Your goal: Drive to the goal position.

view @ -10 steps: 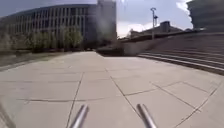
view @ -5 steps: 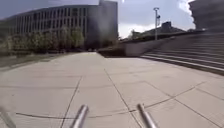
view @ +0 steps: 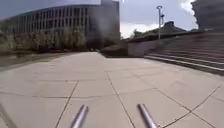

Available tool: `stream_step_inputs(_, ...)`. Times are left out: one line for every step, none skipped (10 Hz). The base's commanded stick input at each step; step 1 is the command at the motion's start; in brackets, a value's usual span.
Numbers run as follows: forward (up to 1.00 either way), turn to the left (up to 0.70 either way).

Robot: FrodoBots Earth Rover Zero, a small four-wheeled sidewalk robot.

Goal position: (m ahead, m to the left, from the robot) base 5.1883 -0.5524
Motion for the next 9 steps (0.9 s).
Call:
stream_step_inputs(0.70,0.00)
stream_step_inputs(0.70,0.00)
stream_step_inputs(0.70,0.00)
stream_step_inputs(0.70,0.00)
stream_step_inputs(0.70,-0.06)
stream_step_inputs(0.70,-0.26)
stream_step_inputs(0.70,-0.35)
stream_step_inputs(0.70,-0.04)
stream_step_inputs(0.70,0.00)
